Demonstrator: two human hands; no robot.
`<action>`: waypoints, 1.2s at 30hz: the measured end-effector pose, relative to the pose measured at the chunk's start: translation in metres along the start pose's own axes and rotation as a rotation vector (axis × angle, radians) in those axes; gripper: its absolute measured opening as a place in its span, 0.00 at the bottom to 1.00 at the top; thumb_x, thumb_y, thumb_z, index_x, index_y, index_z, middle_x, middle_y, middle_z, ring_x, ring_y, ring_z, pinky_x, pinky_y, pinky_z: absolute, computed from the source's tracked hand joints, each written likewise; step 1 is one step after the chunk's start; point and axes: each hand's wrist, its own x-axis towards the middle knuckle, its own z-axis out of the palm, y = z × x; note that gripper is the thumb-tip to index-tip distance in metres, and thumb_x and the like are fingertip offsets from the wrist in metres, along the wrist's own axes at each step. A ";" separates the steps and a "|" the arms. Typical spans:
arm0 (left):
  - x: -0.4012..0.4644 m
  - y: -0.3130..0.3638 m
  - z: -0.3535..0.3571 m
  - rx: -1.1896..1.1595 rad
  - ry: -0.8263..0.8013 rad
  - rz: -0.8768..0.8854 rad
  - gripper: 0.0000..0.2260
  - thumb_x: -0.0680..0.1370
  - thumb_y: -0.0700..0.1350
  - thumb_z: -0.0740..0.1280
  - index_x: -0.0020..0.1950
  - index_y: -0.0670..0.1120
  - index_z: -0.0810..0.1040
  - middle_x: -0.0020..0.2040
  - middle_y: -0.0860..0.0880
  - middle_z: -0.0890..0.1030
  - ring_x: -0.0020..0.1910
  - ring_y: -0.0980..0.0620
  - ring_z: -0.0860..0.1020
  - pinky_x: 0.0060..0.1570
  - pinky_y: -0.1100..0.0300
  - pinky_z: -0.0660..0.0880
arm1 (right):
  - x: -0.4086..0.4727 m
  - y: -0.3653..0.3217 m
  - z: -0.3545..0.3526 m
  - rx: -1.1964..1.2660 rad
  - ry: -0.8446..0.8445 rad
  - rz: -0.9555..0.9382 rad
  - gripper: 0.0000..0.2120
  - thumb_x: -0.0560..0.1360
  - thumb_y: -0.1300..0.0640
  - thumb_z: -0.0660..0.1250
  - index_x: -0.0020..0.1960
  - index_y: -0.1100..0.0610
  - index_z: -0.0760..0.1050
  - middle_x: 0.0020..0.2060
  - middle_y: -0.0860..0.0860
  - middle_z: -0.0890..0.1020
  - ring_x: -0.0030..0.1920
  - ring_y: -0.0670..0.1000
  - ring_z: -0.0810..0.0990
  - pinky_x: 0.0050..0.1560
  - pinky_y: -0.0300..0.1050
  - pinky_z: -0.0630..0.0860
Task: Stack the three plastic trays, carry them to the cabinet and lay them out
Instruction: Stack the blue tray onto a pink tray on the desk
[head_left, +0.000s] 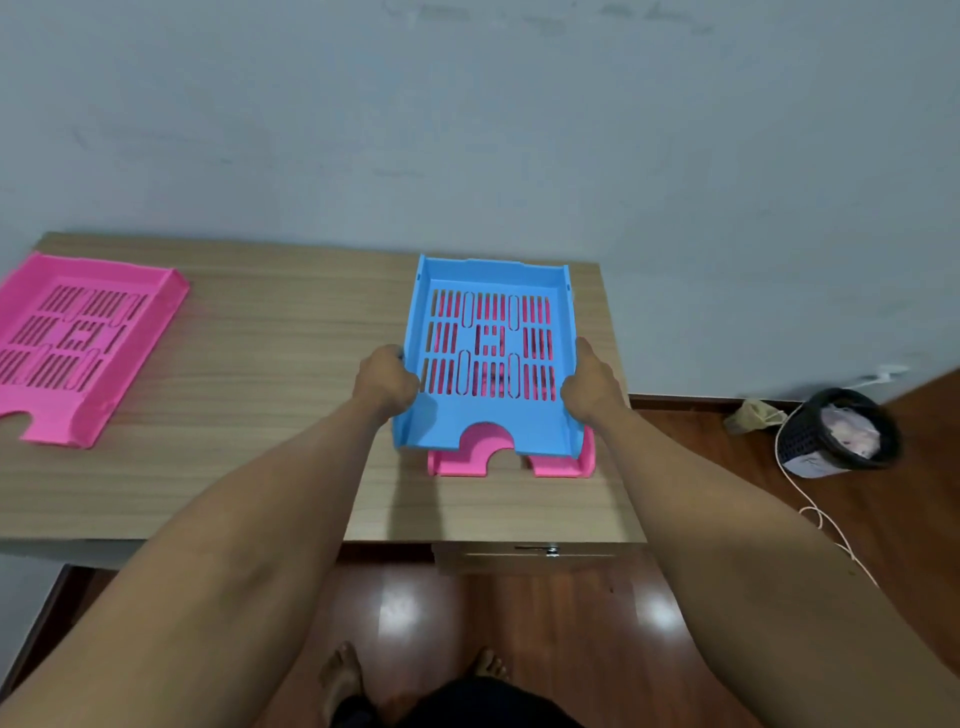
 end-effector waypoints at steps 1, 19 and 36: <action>-0.001 0.004 0.007 -0.002 -0.004 0.002 0.15 0.75 0.36 0.61 0.58 0.42 0.82 0.55 0.41 0.85 0.50 0.41 0.80 0.45 0.56 0.73 | 0.002 0.007 -0.004 0.000 -0.003 0.003 0.19 0.83 0.63 0.59 0.73 0.51 0.66 0.54 0.55 0.83 0.47 0.56 0.85 0.48 0.56 0.84; -0.010 0.020 0.051 0.027 0.016 -0.016 0.11 0.79 0.36 0.61 0.58 0.39 0.79 0.55 0.42 0.84 0.45 0.46 0.79 0.41 0.55 0.75 | 0.016 0.051 -0.010 0.141 -0.082 0.020 0.20 0.85 0.58 0.62 0.73 0.45 0.65 0.49 0.49 0.84 0.44 0.51 0.88 0.49 0.62 0.87; -0.010 0.017 0.057 -0.321 -0.160 -0.219 0.08 0.87 0.48 0.55 0.65 0.51 0.62 0.47 0.49 0.79 0.42 0.52 0.81 0.35 0.55 0.78 | 0.027 0.054 -0.004 0.349 -0.169 0.076 0.17 0.88 0.51 0.55 0.76 0.42 0.65 0.50 0.48 0.86 0.49 0.55 0.89 0.42 0.46 0.84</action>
